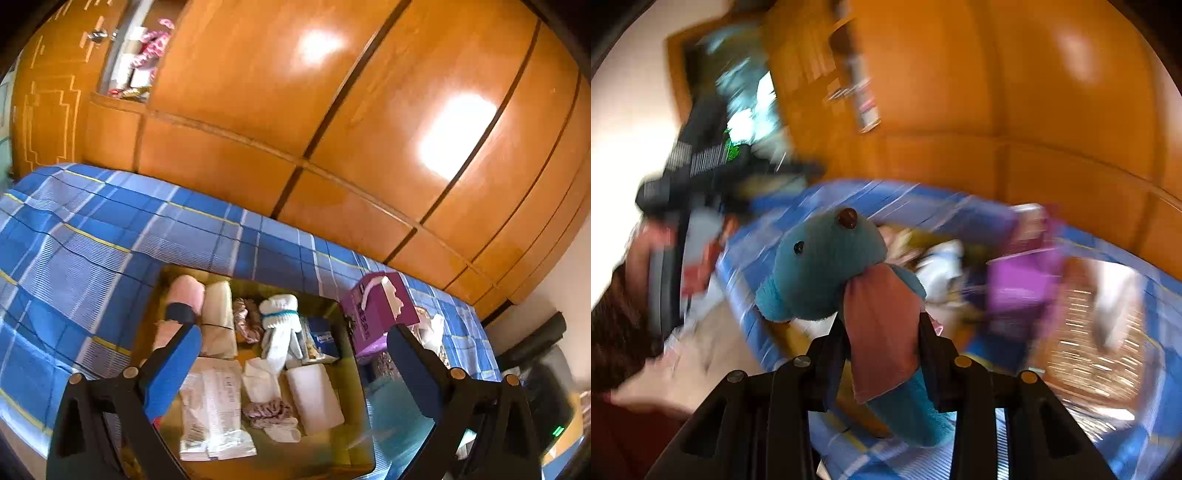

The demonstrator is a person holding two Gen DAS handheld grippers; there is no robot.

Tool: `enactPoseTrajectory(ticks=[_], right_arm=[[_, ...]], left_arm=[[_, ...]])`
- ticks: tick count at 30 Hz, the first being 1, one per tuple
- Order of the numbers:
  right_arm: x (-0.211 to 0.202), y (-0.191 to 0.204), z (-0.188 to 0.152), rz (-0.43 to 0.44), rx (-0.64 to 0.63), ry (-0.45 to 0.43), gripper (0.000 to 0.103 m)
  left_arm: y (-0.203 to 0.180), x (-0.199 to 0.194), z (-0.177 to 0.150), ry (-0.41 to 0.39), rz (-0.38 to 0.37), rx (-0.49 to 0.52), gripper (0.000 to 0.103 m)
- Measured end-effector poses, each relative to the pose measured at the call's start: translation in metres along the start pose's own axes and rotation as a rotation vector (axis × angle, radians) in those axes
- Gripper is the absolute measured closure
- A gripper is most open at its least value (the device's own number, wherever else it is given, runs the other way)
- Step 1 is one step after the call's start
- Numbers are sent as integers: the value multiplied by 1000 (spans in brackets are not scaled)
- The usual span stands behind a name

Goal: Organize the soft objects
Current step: 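Carry the teal bear with pink cloth with the right gripper into the tray and release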

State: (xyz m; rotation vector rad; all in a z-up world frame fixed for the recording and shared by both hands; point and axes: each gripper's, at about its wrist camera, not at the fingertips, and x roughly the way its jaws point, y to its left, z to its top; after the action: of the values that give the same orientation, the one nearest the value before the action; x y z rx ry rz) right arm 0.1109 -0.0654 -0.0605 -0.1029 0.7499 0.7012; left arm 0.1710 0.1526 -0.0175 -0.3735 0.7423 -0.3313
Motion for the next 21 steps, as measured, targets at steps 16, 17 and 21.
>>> enactPoseTrajectory(ticks=[16,17,21], right_arm=[[140,21,-14,275,-171,442,60],[143,24,-15,266,-195,460,59],[146,22,-16,199,-211,455,55]], left_arm=[[12,-33,-6,-53,60,55,0],[11,-33,-7,-54,63,60,0],[7,-31,-9,-54,83,72,0]])
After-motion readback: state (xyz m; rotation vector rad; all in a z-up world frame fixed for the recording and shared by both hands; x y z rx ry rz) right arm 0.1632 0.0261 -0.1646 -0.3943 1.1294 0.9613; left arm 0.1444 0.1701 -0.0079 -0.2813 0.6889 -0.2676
